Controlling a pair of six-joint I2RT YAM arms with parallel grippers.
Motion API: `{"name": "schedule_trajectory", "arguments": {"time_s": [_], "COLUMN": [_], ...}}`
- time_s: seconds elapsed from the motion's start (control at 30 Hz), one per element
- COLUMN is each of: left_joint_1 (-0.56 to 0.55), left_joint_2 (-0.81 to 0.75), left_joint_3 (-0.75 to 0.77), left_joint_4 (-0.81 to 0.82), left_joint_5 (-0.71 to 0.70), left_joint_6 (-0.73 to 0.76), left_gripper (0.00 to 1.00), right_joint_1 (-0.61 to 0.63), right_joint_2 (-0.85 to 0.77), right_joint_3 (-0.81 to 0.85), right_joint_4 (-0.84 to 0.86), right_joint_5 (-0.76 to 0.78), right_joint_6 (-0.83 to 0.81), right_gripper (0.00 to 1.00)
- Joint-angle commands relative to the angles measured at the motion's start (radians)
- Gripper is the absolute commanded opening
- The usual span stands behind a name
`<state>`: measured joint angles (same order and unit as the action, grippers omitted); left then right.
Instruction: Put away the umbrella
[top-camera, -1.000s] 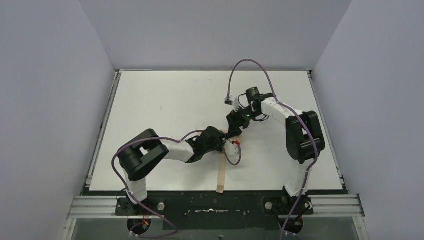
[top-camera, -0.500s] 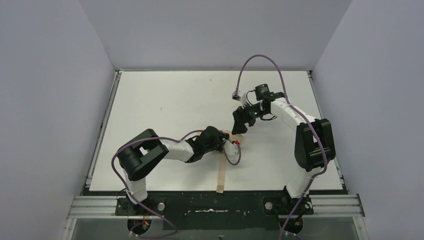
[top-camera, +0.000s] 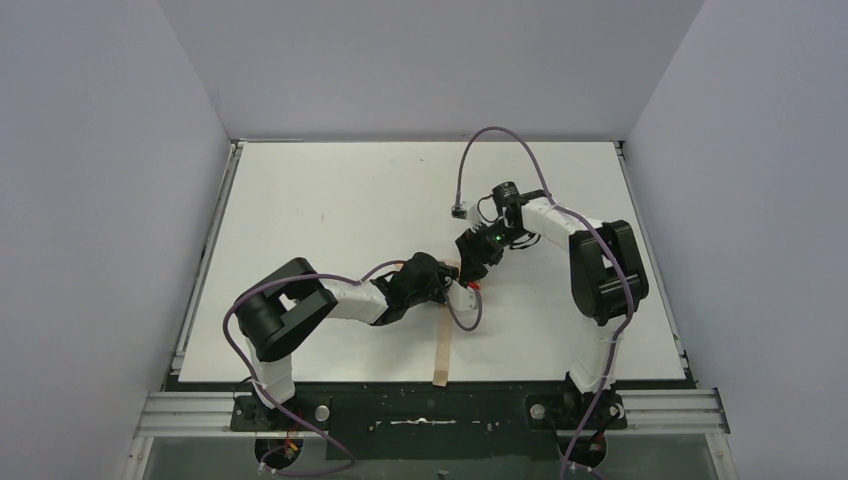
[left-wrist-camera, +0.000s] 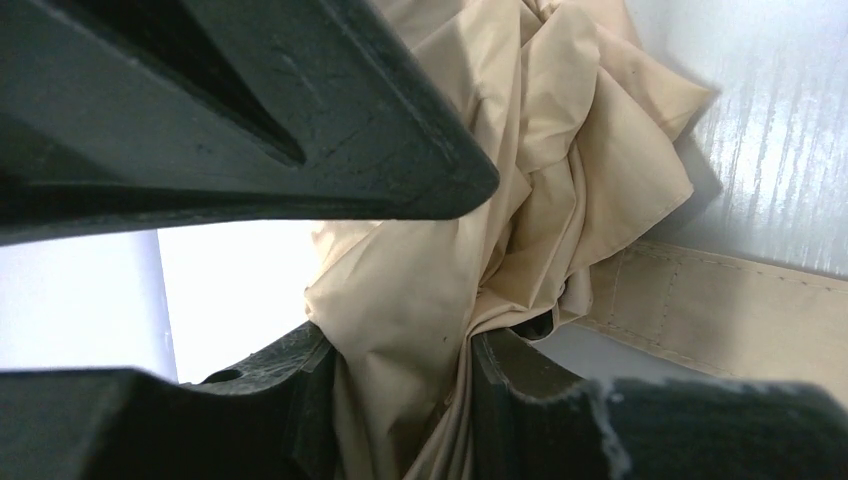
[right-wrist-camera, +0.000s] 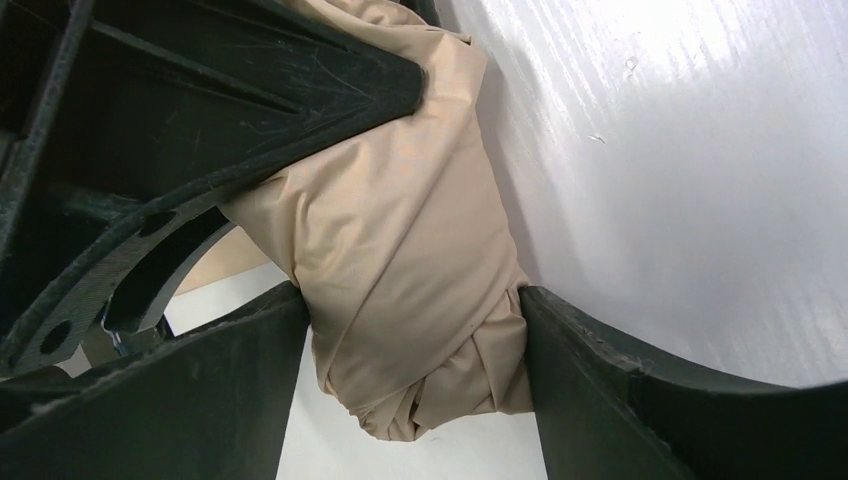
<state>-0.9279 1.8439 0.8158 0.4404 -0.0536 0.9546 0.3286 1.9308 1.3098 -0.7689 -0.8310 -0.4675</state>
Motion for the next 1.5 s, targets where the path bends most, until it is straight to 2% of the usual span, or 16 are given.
{"name": "schedule_trajectory", "arguments": {"time_s": [0.0,0.1,0.27,0.33,0.43,0.53,0.63,0.77,1.0,1.1,1.23,1.47], "left_joint_1": [-0.002,-0.003,-0.001,0.000,0.000,-0.002,-0.005,-0.009,0.010,0.081,0.245,0.357], "left_joint_2": [0.001,-0.010,-0.024,-0.027,-0.060,-0.099,-0.158,-0.258,-0.511,-0.594,-0.634,-0.589], "left_joint_3": [-0.024,-0.020,0.021,0.044,0.040,0.029,0.021,0.022,-0.053,-0.069,-0.073,-0.039], "left_joint_4": [-0.122,-0.115,-0.159,-0.194,-0.193,-0.183,-0.196,-0.256,-0.288,-0.289,-0.245,-0.215], "left_joint_5": [0.044,0.046,0.043,0.051,0.075,0.086,0.096,0.154,0.219,0.283,0.392,0.418], "left_joint_6": [-0.033,-0.066,-0.121,-0.140,-0.169,-0.211,-0.258,-0.334,-0.454,-0.533,-0.658,-0.671], "left_gripper": [0.00,0.00,0.00,0.12,0.37,0.58,0.67,0.69,0.69,0.69,0.69,0.69], "right_joint_1": [0.010,0.013,0.016,0.016,0.017,0.017,0.016,0.024,0.054,0.089,0.131,0.213], "right_joint_2": [0.054,0.082,0.120,0.117,0.095,0.062,0.029,-0.021,-0.103,-0.114,-0.107,-0.101], "right_joint_3": [0.033,0.055,0.073,0.063,0.038,0.003,-0.031,-0.090,-0.208,-0.222,-0.231,-0.261], "right_joint_4": [-0.045,-0.076,-0.094,-0.057,0.009,0.080,0.142,0.260,0.421,0.421,0.414,0.426], "right_joint_5": [0.104,0.147,0.217,0.240,0.272,0.312,0.350,0.402,0.480,0.547,0.651,0.776], "right_joint_6": [-0.026,-0.018,0.016,0.049,0.094,0.110,0.121,0.137,0.076,0.034,-0.007,-0.059], "right_gripper": [0.67,0.51,0.36,0.29,0.22,0.19,0.16,0.12,0.14,0.14,0.14,0.14]}}
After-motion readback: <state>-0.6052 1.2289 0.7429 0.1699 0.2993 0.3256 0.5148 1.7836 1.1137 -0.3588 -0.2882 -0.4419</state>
